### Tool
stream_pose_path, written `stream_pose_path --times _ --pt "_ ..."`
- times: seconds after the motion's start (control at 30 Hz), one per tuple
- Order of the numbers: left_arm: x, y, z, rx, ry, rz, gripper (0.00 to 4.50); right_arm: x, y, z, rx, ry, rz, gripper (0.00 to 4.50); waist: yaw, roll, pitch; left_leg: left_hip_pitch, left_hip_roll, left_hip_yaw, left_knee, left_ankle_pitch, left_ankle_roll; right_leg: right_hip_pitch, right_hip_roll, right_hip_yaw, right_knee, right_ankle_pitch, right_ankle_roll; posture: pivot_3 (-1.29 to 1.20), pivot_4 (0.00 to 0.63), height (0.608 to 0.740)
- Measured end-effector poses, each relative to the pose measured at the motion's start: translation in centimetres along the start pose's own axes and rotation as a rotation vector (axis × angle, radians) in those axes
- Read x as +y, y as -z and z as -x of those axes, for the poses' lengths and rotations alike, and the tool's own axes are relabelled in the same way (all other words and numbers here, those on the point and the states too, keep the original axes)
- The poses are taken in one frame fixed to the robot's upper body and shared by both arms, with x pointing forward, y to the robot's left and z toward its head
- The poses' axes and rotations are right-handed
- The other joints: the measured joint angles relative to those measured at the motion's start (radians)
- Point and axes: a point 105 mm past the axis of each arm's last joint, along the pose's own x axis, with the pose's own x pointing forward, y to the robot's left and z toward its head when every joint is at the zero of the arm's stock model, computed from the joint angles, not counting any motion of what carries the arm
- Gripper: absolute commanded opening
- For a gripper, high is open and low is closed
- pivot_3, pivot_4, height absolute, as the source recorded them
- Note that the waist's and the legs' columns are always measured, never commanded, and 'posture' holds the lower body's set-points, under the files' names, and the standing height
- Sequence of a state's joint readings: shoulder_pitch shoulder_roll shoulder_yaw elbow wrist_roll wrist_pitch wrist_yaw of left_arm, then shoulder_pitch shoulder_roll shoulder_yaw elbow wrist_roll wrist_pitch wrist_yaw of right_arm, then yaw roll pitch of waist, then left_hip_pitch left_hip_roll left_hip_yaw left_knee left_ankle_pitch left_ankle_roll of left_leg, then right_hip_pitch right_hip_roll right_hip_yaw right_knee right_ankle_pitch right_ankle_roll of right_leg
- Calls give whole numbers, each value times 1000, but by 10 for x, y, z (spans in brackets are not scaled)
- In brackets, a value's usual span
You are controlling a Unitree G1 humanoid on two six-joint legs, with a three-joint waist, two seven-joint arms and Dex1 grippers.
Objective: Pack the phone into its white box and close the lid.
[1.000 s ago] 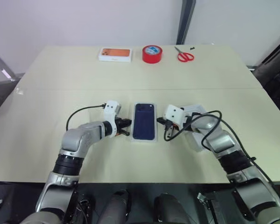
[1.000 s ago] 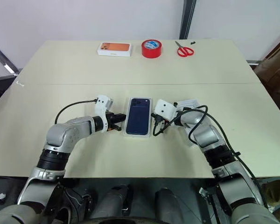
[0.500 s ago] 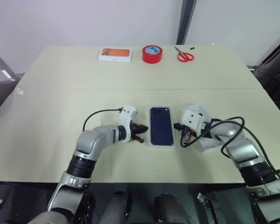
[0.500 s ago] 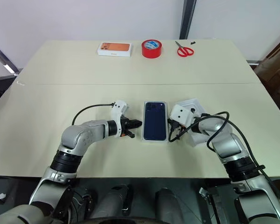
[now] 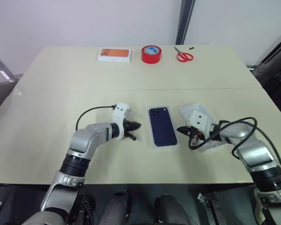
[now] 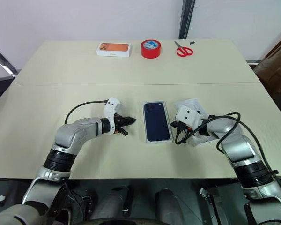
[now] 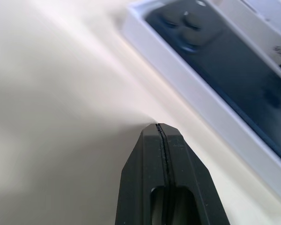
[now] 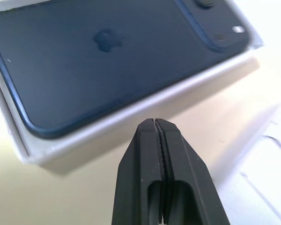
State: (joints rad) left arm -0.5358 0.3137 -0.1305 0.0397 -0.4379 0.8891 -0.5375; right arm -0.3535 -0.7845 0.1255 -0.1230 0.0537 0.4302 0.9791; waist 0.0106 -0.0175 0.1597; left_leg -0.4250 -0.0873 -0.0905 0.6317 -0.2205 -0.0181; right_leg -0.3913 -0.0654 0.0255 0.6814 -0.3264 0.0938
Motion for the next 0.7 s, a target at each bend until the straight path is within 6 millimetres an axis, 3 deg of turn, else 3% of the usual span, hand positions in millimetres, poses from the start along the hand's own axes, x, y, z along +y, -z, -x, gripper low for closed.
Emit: stream_pose_path --times 0.1,0.2,0.33,0.37,0.57,0.7 --pt "0 -4 1 -26 3 -21 0 -4 1 3 5 22 2 29 1 0 0 0 0 0 0 0 0 0 0 0 0 0 0 0 150 734" --pt "4 -8 10 -57 16 -59 824 -15 -2 11 -16 66 -75 828 -1 0 0 0 0 0 0 0 0 -1 0 0 0 0 0 0 150 734" --pt "11 -17 31 -127 29 -131 2774 -28 2 24 9 144 -96 2842 -1 0 0 0 0 0 -1 0 0 -1 0 0 0 0 0 0 150 734" --pt "12 -21 36 -152 37 -151 2848 -27 3 24 20 153 -108 3403 0 0 0 0 0 0 -1 0 0 -1 0 0 0 0 0 0 150 734" --pt "14 -50 72 -331 93 -310 2848 -25 -1 31 64 224 -254 3403 1 1 0 -1 0 0 -1 0 1 -1 -1 0 0 0 0 0 150 734" --pt "7 -45 81 -343 161 -394 2848 -11 -9 29 99 216 -352 3403 1 1 0 -1 1 0 -1 -3 5 -1 -1 0 -1 0 0 0 150 734"
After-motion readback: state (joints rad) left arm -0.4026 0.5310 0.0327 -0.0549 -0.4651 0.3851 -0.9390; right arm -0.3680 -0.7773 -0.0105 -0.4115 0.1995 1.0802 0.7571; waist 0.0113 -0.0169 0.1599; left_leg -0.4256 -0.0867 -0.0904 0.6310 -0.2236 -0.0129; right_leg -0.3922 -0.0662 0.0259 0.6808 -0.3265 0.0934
